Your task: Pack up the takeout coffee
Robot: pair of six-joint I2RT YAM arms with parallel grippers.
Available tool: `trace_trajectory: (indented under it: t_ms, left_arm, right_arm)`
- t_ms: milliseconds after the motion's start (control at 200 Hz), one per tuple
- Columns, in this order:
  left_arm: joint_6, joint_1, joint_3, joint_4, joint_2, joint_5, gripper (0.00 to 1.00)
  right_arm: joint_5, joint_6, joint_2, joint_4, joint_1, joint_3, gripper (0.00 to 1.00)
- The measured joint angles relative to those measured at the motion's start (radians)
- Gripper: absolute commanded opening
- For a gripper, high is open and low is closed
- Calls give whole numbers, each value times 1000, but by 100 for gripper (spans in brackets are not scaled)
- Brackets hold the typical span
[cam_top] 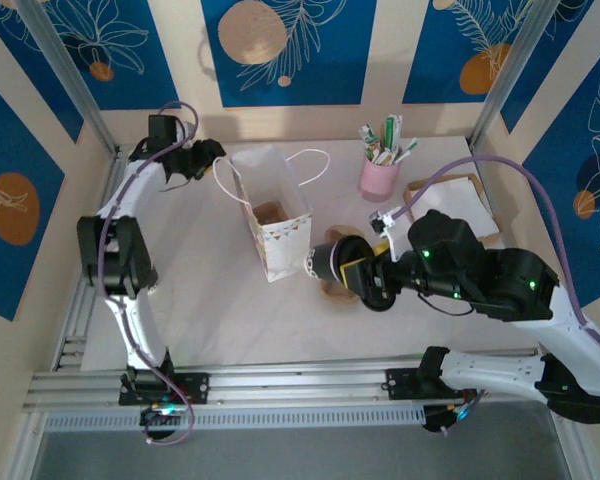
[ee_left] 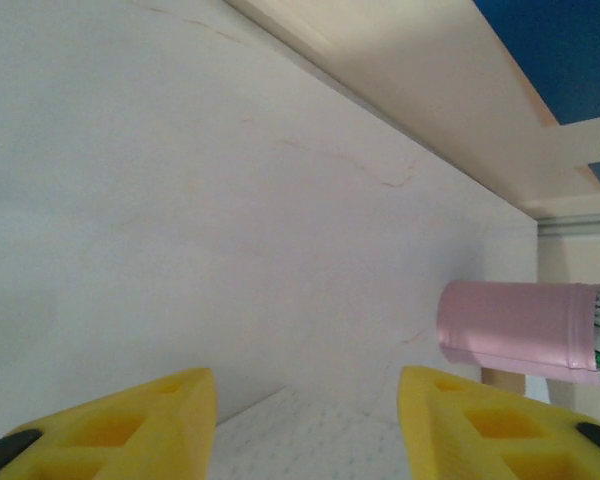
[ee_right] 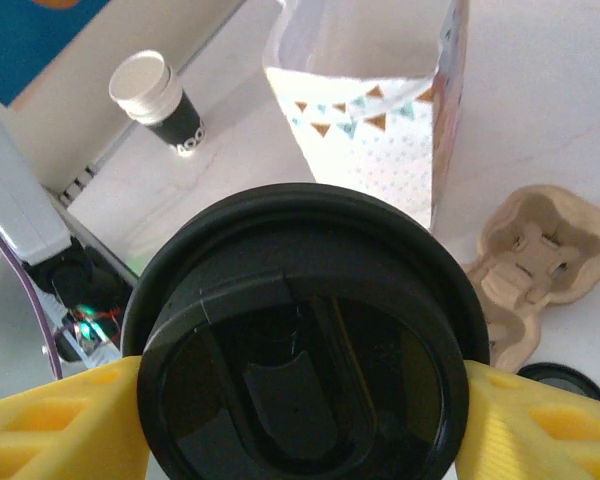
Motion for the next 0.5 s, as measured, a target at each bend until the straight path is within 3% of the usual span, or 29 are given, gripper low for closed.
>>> trace_trajectory:
  t_ms: [160,500]
  left_arm:
    - [11,-22,133,-14,137,73,49]
    - [28,-105,171,-22,204,160,49]
  right_arm:
    - [-19,-15,43,6,-68,60,70]
    - [-136,-24,148,26,-198,163,70]
